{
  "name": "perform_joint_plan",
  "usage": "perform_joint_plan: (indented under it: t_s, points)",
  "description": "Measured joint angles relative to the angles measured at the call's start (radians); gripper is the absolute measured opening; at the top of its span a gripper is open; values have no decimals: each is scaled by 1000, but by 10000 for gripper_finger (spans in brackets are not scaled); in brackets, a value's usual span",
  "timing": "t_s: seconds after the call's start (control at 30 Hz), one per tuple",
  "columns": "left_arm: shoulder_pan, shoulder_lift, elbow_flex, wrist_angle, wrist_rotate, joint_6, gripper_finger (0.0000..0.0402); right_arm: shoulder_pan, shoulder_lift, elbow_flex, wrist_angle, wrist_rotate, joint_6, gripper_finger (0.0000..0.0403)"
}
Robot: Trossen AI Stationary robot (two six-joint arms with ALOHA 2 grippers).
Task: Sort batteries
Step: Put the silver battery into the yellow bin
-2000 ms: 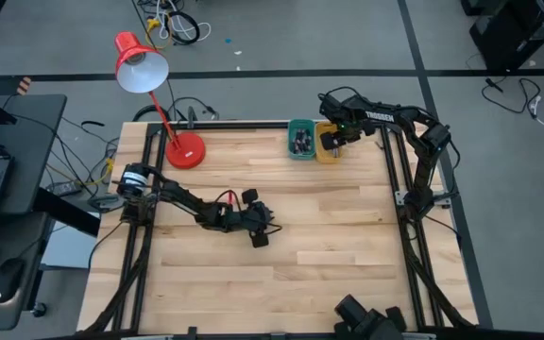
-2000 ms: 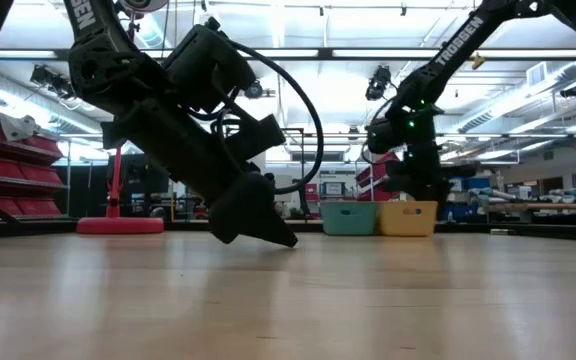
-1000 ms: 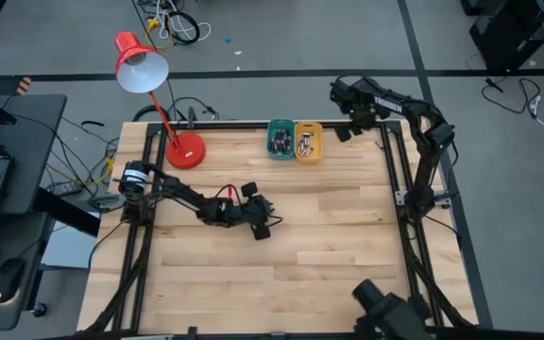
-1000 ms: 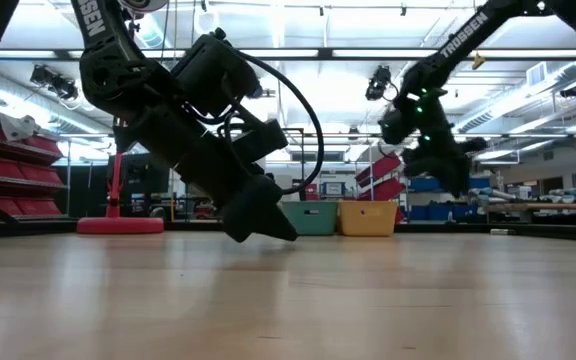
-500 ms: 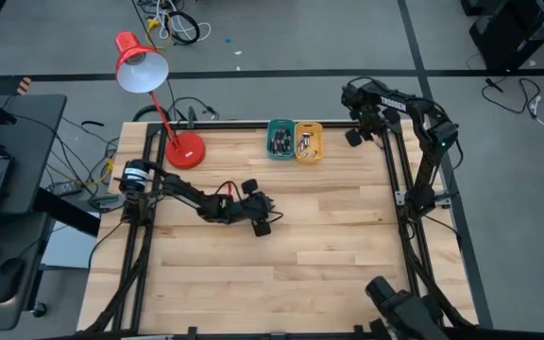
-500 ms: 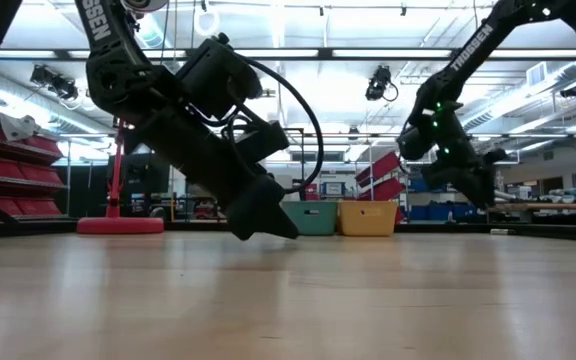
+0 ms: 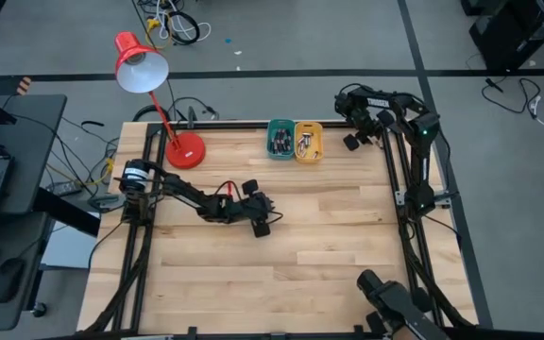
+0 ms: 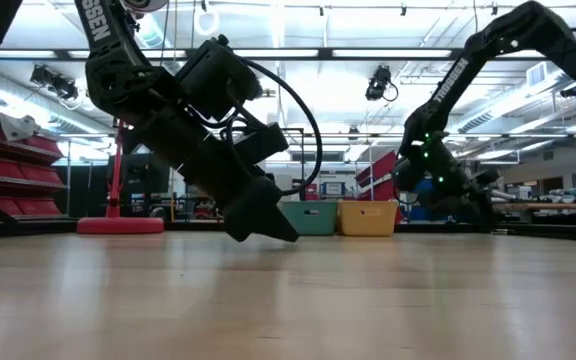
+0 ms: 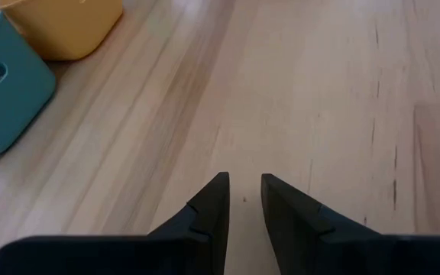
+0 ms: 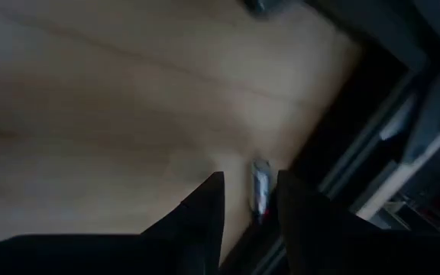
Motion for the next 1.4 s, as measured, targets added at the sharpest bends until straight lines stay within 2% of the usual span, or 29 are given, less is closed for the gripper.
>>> perform_joint_plan:
  t_s: [0.17, 0.57, 0.73, 0.9, 1.13, 1.3, 1.4]
  points:
    - [0, -1, -3, -14, 0, -3, 92, -31, 44, 24, -12, -70, -44, 105]
    - [1, -1, -3, -16, 0, -1, 92, -47, 66, 53, -63, -121, -72, 79]
    - [1, -1, -3, -14, -1, 0, 92, -48, 66, 51, -75, -153, -137, 80]
    - [1, -1, -3, -12, -1, 1, 92, -48, 67, 50, -89, -176, -206, 63]
    - [1, -1, -3, -11, -1, 1, 92, -51, 68, 50, -94, -180, -252, 12]
    - [1, -1, -3, -11, -1, 1, 92, -52, 67, 50, -95, -179, -251, 12]
    - [1, -1, -3, -10, -1, 3, 92, -41, 69, 57, -100, -160, -192, 13]
